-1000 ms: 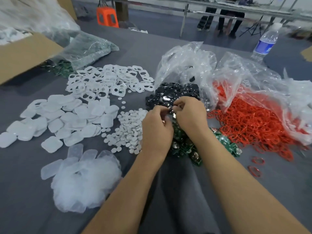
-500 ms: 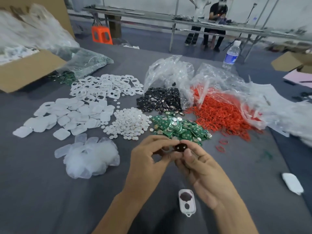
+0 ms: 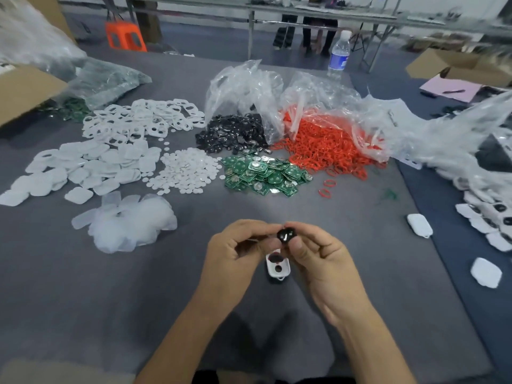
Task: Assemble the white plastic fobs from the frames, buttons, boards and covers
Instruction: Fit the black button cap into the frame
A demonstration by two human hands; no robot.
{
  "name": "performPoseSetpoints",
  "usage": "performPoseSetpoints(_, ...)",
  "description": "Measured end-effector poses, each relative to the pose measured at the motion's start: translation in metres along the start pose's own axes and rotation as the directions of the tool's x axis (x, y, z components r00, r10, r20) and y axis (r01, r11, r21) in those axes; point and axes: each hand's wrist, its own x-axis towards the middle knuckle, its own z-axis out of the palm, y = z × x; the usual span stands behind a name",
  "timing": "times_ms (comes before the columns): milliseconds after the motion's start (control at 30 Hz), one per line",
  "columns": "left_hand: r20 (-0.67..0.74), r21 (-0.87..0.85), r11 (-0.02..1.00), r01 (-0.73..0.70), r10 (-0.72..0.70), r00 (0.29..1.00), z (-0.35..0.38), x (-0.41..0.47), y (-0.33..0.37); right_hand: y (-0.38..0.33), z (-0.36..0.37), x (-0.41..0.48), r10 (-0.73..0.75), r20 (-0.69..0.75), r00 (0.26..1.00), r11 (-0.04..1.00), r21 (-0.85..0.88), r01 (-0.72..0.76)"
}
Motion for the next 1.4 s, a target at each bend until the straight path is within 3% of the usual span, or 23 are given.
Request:
performPoseSetpoints(67,0.003,0.057,0.998,0.020,-0.020,1.000,0.002,-0.004,-0.008,0.004,-0.005,-0.004,-0.031,-0.030,0.999,0.998,-0.049,0.030)
performPoseSetpoints(133,-0.024,0.264,0.963,0.051,-0.046,0.999,0.002,-0.007,-0.019,0.005,-0.014,-0.004,-0.067,-0.083,0.994,0.984,-0.171,0.052)
performPoseSetpoints(200,-0.005,0.572,0.816,0.079,-0.093,0.996,0.001,-0.011,-0.029,0.004,-0.024,-0.003,-0.111,-0.121,0.986,0.917,-0.394,0.055)
performPoseSetpoints(300,0.098,0.815,0.579,0.026,-0.182,0.978,0.002,-0.018,-0.042,0.004,-0.035,0.000,-0.142,-0.097,0.985,0.670,-0.742,0.024)
performPoseSetpoints(433,0.104,0.827,0.561,-0.011,-0.134,0.986,0.003,-0.019,-0.049,0.004,-0.034,0.004,-0.155,0.070,0.985,0.369,-0.921,0.124)
performPoseSetpoints(500,0.103,0.818,0.575,-0.024,-0.105,0.989,0.003,-0.018,-0.051,0.001,-0.030,0.006,-0.151,0.180,0.972,0.269,-0.939,0.216)
performPoseSetpoints(600,0.113,0.795,0.606,-0.039,-0.084,0.990,0.004,-0.019,-0.052,-0.004,-0.024,0.006,-0.107,0.277,0.955,0.190,-0.937,0.293)
performPoseSetpoints(800,0.109,0.772,0.634,-0.045,-0.062,0.992,0.004,-0.017,-0.055,-0.006,-0.017,0.010,-0.060,0.319,0.946,0.078,-0.943,0.323)
performPoseSetpoints(967,0.116,0.767,0.639,-0.055,-0.055,0.992,0.004,-0.018,-0.056,-0.003,-0.018,0.014,-0.109,0.252,0.962,0.167,-0.949,0.268)
performPoseSetpoints(1400,0.160,0.743,0.666,-0.073,-0.070,0.985,0.002,-0.018,-0.052,-0.004,-0.023,0.025,0.101,-0.066,0.993,0.518,-0.848,-0.108)
